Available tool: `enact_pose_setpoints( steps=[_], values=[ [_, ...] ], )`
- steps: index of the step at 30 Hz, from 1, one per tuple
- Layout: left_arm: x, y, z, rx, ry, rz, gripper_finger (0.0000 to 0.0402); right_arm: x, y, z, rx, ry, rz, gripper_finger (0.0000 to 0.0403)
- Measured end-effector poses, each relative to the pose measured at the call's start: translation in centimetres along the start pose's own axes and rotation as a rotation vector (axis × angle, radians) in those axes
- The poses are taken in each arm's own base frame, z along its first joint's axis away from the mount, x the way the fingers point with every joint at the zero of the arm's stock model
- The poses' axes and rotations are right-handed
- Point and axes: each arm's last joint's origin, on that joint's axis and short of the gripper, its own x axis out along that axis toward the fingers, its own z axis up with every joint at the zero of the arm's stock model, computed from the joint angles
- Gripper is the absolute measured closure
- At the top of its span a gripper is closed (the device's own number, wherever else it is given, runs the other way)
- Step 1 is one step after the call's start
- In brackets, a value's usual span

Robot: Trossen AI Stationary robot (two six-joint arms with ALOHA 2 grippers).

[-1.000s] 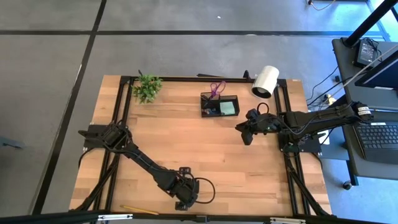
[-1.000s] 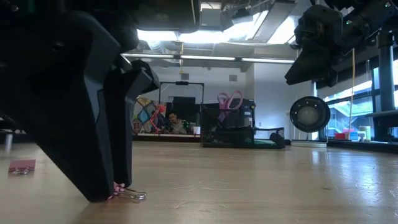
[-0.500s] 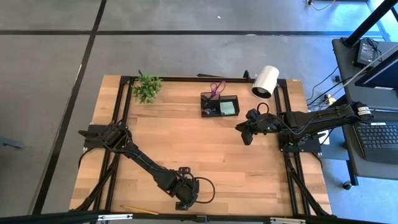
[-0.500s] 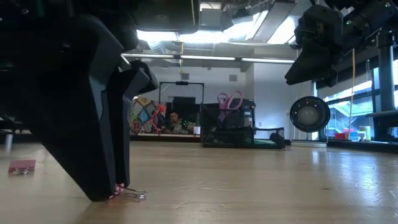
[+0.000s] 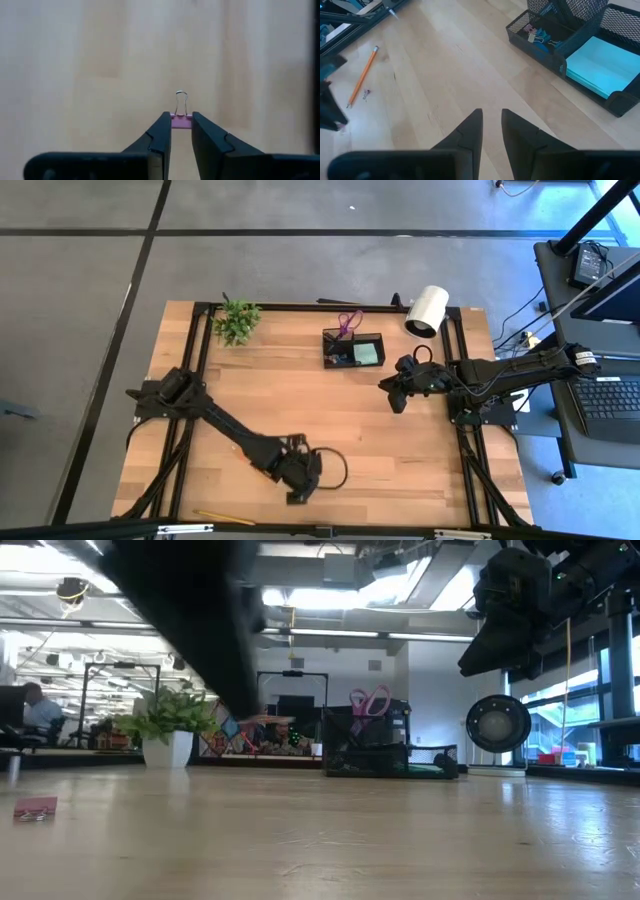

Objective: Pick and place office supplies into organizer
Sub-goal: Put the pink binder clip into the black desk organizer

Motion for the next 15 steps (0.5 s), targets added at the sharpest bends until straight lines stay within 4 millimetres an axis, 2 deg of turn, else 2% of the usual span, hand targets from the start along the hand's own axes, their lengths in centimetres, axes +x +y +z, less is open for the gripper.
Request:
enact_pose_setpoints(
  steps=[6,12,15],
  values=[
    [-1.5,3.2,2.3,0.031,-0.1,0.115,0.0343,0.0,0.0,0.0,0.002,0.0,0.0,0.0327],
    [-1.0,7.9,4.6,0.07,-0.149,0.327,0.0342,0.0,0.0,0.0,0.037,0.0,0.0,0.0327],
    [-0.7,10.9,5.8,0.094,-0.133,0.387,0.0342,0.0,0.0,0.0,0.062,0.0,0.0,0.0327]
  ],
)
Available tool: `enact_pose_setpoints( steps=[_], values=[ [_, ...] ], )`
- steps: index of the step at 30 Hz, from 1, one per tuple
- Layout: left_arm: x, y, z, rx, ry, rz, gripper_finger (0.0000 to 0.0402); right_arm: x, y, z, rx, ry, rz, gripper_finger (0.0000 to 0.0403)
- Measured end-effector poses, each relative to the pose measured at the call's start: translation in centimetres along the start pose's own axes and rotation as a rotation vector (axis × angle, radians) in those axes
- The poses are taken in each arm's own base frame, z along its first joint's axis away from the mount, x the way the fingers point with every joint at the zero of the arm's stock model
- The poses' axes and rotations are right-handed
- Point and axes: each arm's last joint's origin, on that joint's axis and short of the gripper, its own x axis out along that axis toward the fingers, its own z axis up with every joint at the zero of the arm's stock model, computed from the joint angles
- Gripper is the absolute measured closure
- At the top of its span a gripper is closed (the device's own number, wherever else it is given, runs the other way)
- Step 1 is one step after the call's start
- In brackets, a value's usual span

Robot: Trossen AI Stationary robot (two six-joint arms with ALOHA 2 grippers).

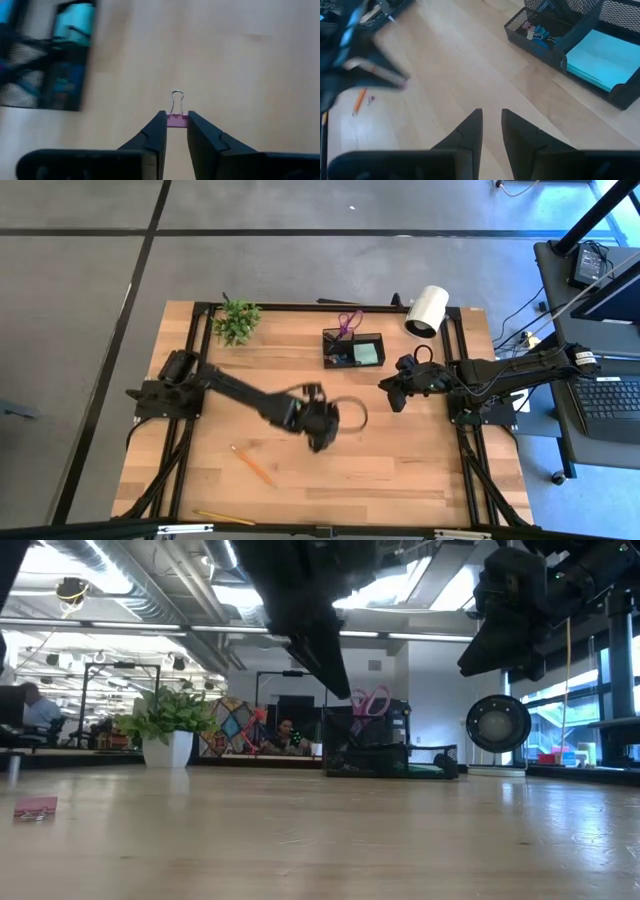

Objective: Pick and place office supplies into organizer
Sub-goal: Put the pink binder clip into the black desk organizer

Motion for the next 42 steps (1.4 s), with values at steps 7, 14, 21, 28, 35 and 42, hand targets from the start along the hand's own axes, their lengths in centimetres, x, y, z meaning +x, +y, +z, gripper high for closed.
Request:
enact_pose_setpoints(
  steps=[7,14,21,28,35,42],
  values=[
    [3.3,6.8,1.5,0.019,0.001,0.095,0.0341,0.0,0.2,0.2,0.054,-0.023,0.021,0.0327],
    [5.9,13.5,2.5,-0.111,-0.067,0.112,0.0341,0.0,0.5,0.6,0.062,-0.057,0.052,0.0327],
    [7.1,17.6,2.2,-0.202,-0.091,0.035,0.0341,0.0,0.5,0.6,0.041,-0.059,0.052,0.0327],
    [7.5,18.9,1.9,-0.202,-0.087,0.008,0.0341,0.0,0.4,0.7,0.044,-0.072,0.036,0.0327],
    [8.2,18.5,2.0,-0.2,-0.102,-0.011,0.0341,0.1,0.1,1.0,0.056,-0.082,0.019,0.0327],
    [10.7,17.9,1.5,-0.205,-0.081,0.013,0.0341,0.1,-0.1,0.8,0.053,-0.07,0.005,0.0327]
  ],
)
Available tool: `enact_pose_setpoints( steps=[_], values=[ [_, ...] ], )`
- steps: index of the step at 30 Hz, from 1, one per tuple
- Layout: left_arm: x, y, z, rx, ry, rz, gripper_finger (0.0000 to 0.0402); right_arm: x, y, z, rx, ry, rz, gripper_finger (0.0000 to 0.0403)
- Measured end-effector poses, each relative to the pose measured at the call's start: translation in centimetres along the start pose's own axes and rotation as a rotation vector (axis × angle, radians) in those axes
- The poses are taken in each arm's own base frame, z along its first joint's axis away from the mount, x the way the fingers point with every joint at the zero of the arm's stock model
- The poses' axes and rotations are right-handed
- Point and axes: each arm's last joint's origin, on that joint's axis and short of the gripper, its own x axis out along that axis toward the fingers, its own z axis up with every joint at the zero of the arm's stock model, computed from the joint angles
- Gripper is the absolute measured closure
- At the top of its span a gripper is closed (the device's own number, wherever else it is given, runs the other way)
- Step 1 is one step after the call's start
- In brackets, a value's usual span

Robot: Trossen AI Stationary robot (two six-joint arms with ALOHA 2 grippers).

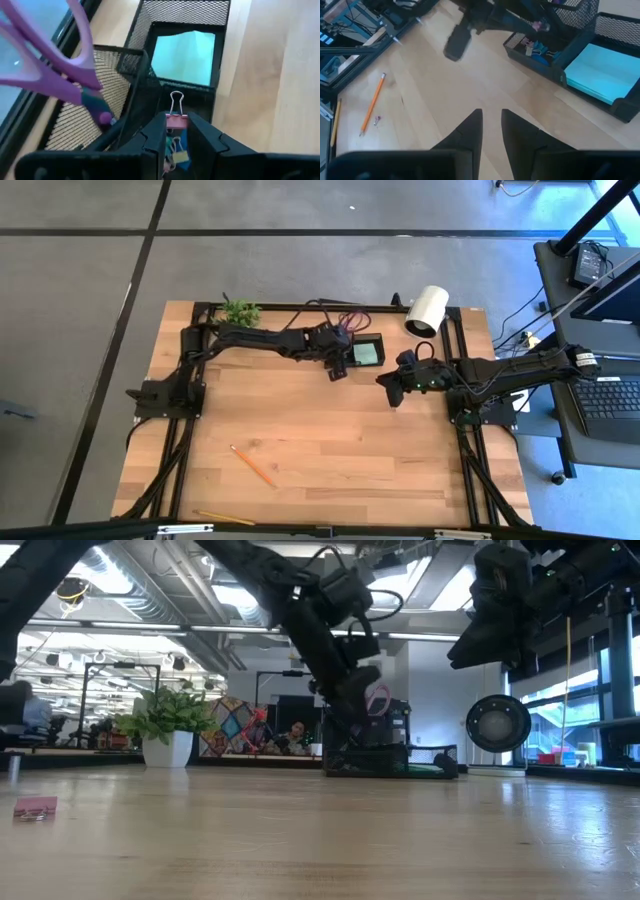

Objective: Pick and place office supplies into organizer
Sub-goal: Put the pink binder clip into the black desk organizer

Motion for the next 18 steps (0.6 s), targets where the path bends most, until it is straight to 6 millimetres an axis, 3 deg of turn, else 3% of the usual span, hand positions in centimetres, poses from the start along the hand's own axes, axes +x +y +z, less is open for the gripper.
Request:
enact_pose_setpoints(
  steps=[18],
  values=[
    [1.3,-0.3,-0.8,0.015,0.04,0.003,0.0331,0.0,0.0,0.0,-0.009,0.002,-0.003,0.0327]
  ],
)
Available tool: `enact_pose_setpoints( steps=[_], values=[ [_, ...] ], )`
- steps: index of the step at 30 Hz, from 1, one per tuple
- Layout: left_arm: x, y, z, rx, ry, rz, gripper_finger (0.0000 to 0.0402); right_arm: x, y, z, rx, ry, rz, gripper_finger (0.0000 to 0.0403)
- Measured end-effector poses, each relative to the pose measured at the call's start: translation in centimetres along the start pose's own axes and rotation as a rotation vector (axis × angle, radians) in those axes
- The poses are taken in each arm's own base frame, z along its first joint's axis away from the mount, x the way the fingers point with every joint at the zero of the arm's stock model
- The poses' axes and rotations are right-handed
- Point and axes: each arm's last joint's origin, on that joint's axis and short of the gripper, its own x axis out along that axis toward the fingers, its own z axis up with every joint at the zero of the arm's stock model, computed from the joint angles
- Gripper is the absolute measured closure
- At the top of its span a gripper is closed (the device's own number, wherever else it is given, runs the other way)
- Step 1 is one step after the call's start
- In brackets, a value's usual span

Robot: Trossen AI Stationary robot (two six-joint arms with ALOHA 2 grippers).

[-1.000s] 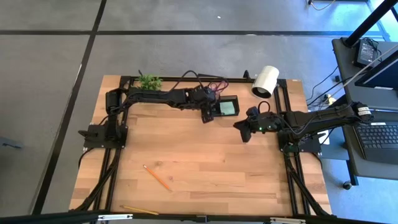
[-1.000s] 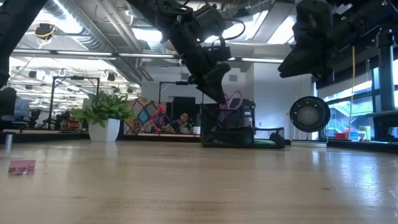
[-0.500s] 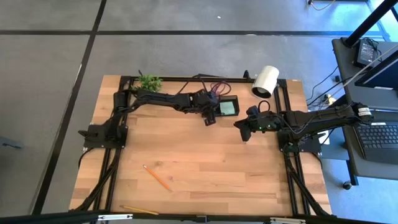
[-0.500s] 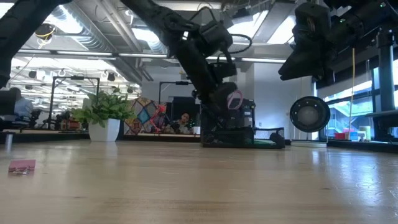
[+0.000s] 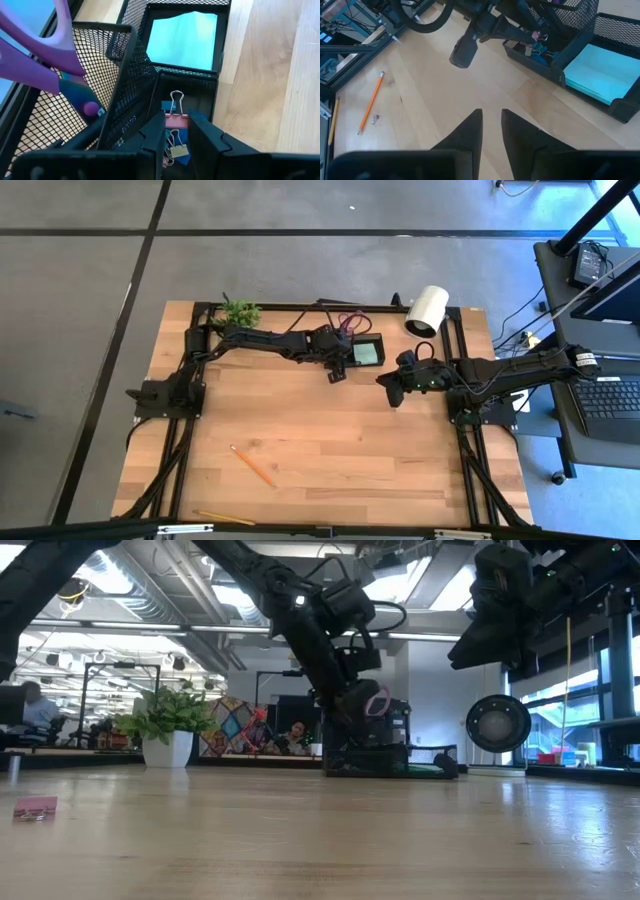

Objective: Pick and place office supplies into organizer
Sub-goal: Put the pink binder clip into the black desk organizer

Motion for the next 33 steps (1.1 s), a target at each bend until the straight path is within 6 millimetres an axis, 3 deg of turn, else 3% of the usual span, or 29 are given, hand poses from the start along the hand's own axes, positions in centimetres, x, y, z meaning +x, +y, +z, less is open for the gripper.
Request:
enact_pose_setpoints(
  steps=[16,24,33],
  values=[
    [-0.4,0.0,0.1,-0.007,0.003,-0.001,0.0315,0.0,0.0,0.0,0.003,0.001,-0.001,0.0327],
    [-5.5,-1.6,0.2,0.187,0.098,-0.064,0.0281,0.0,0.0,0.0,0.002,0.005,-0.004,0.0327],
    [-12.2,-6.2,-2.9,0.607,0.363,-0.295,0.023,0.0,0.0,0.0,-0.019,0.005,-0.004,0.0327]
  ],
)
